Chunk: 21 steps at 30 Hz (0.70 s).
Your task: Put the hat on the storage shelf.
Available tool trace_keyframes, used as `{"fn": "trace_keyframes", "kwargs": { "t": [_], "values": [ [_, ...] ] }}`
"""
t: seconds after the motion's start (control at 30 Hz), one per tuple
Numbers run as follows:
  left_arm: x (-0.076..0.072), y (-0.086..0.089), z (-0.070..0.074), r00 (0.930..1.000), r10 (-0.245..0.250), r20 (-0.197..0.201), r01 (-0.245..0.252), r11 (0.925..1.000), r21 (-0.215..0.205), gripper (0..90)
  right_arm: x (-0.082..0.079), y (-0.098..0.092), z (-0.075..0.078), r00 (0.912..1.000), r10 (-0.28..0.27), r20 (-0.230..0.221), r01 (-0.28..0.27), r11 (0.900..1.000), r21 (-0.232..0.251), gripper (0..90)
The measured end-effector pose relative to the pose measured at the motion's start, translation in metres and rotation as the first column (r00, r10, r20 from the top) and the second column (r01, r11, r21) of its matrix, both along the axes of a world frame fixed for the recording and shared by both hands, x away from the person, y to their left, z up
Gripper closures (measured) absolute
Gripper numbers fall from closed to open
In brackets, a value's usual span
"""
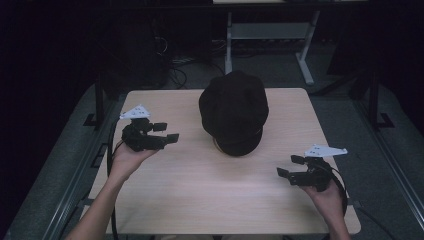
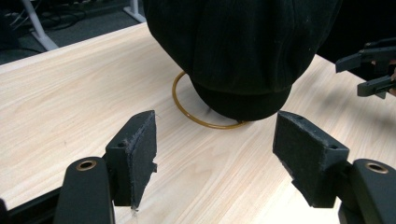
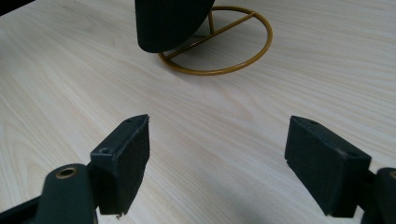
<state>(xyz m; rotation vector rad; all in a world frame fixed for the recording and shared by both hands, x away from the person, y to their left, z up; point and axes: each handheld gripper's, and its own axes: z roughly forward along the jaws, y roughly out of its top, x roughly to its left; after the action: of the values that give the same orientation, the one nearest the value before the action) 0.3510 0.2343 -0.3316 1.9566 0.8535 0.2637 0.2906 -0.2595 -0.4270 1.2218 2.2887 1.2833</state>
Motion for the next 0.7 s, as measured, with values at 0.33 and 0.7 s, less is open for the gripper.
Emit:
{"fn": "trace_keyframes", "kwargs": {
  "t": [0.33, 0.7],
  "values": [
    [-0.008, 0.002, -0.011, 0.9999, 0.008, 0.008, -0.008, 1.0000, -0.002, 28.7, -0.001, 0.001, -0.001, 1.0000, 0.001, -0.007, -0.001, 1.000, -0.006, 21.7],
    [-0.018, 0.004, -0.023, 0.9998, 0.017, 0.015, -0.017, 0.9998, 0.006, 27.9, -0.002, 0.002, -0.002, 1.0000, 0.006, -0.007, -0.006, 1.000, -0.016, 21.7]
  ]
}}
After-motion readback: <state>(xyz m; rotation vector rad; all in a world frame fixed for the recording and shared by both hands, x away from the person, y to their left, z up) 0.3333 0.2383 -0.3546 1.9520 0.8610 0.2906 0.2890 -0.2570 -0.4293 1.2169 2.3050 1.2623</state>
